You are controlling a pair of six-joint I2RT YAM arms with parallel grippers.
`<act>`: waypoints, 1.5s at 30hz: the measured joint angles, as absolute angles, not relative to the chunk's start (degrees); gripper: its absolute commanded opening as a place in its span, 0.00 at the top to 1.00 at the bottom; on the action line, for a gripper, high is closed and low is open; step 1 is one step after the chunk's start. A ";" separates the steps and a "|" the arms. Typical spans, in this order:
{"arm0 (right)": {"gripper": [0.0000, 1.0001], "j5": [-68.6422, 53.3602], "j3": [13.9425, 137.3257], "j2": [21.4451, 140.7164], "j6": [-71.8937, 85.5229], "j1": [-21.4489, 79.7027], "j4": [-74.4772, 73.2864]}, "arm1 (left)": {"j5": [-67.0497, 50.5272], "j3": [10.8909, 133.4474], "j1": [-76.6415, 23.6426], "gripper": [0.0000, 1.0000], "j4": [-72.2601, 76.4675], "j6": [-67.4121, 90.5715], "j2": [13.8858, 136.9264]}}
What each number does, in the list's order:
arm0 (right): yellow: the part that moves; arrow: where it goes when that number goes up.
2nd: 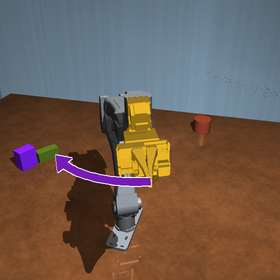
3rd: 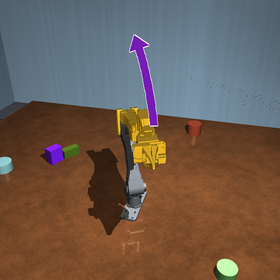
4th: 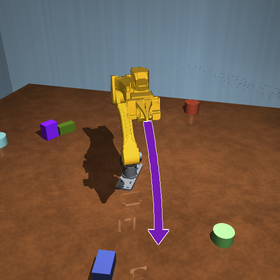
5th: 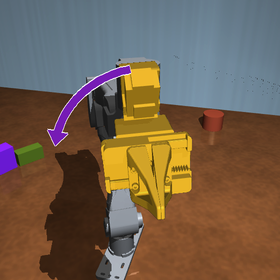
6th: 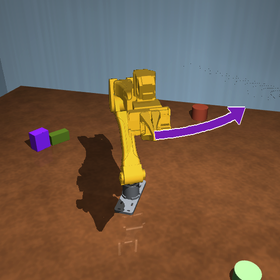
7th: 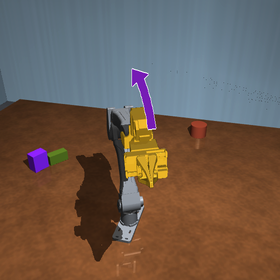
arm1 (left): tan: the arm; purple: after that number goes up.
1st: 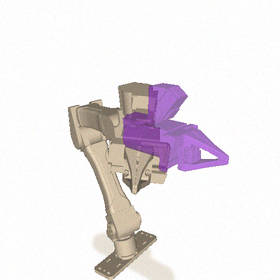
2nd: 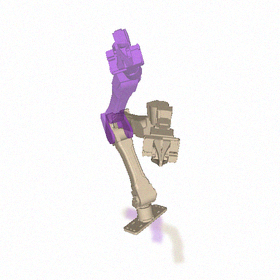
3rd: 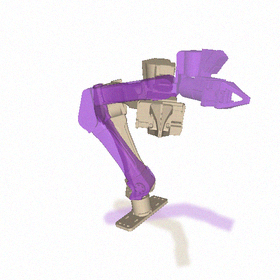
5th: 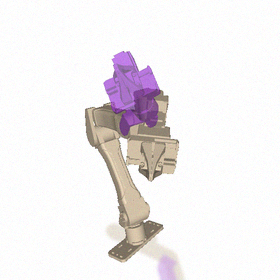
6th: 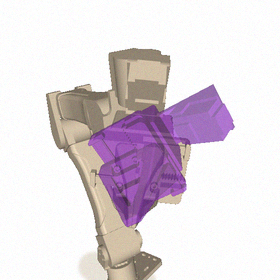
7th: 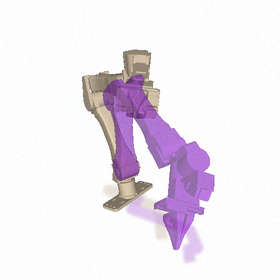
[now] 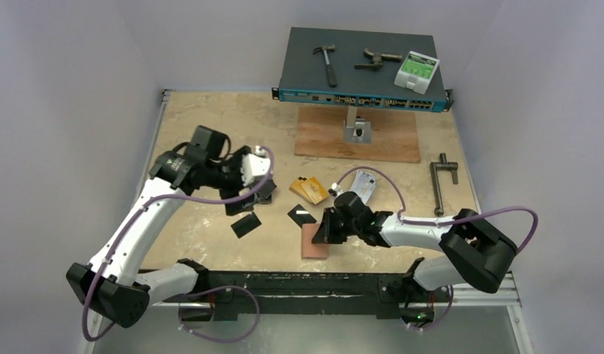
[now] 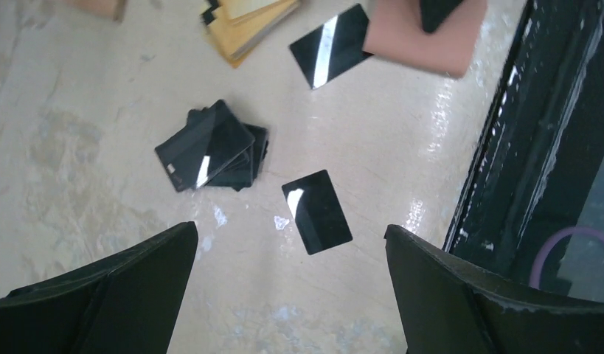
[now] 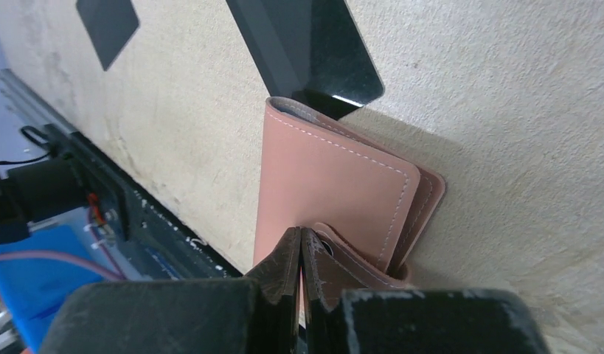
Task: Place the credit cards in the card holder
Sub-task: Close the card holder at the center of the board, then reset both arms
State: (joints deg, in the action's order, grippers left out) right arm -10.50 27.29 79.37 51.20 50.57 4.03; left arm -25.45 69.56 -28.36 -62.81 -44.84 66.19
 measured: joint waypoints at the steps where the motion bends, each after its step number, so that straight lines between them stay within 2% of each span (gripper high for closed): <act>1: 1.00 -12.01 26.35 79.55 51.46 49.58 5.72 | -27.90 70.39 -24.67 0.00 -62.83 -43.20 65.78; 5: 0.99 -17.93 23.75 81.06 52.12 46.19 11.22 | -32.73 70.85 -17.26 0.00 -63.09 -39.92 63.88; 11: 0.73 -23.92 21.50 84.27 52.97 44.23 18.46 | -34.96 66.13 -14.94 0.00 -62.65 -37.45 57.43; 14: 0.65 -24.84 21.89 83.40 52.73 44.34 18.57 | -35.90 65.80 -14.41 0.00 -62.52 -35.57 56.03; 23: 0.60 -17.47 26.46 67.68 46.83 45.28 -8.23 | -34.65 65.82 -13.45 0.00 -61.41 -31.53 59.37; 25: 0.55 -16.91 28.42 65.39 45.74 45.25 -12.01 | -33.82 65.82 -13.34 0.00 -60.73 -31.00 59.42; 31: 0.49 -17.47 34.48 62.24 43.07 45.28 -15.53 | -31.51 65.82 -13.08 0.00 -58.92 -30.44 59.11; 33: 0.38 -17.54 36.14 61.98 42.28 45.28 -15.92 | -30.59 65.82 -12.86 0.00 -58.22 -30.09 59.02; 35: 0.15 -17.08 37.50 61.43 41.82 45.28 -16.69 | -30.11 65.82 -12.36 0.00 -57.25 -29.17 59.02; 36: 0.03 -15.68 38.76 61.17 41.04 45.32 -17.65 | -29.85 65.76 -11.97 0.00 -56.60 -28.38 59.02; 37: 0.01 -14.28 39.97 61.17 40.69 45.32 -18.59 | -29.52 65.60 -11.46 0.00 -55.61 -27.33 58.96; 42: 0.01 1.04 48.25 62.72 36.71 44.75 -20.64 | -25.12 61.01 -6.52 0.00 -46.57 -20.23 56.99; 45: 0.01 10.90 49.12 62.54 34.37 41.58 -18.09 | -21.12 59.09 -2.13 0.00 -41.91 -15.86 57.80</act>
State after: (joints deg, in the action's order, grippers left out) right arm 10.90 49.12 62.54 34.37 41.58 -18.09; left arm -21.12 59.09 -2.13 -41.91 -15.86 57.80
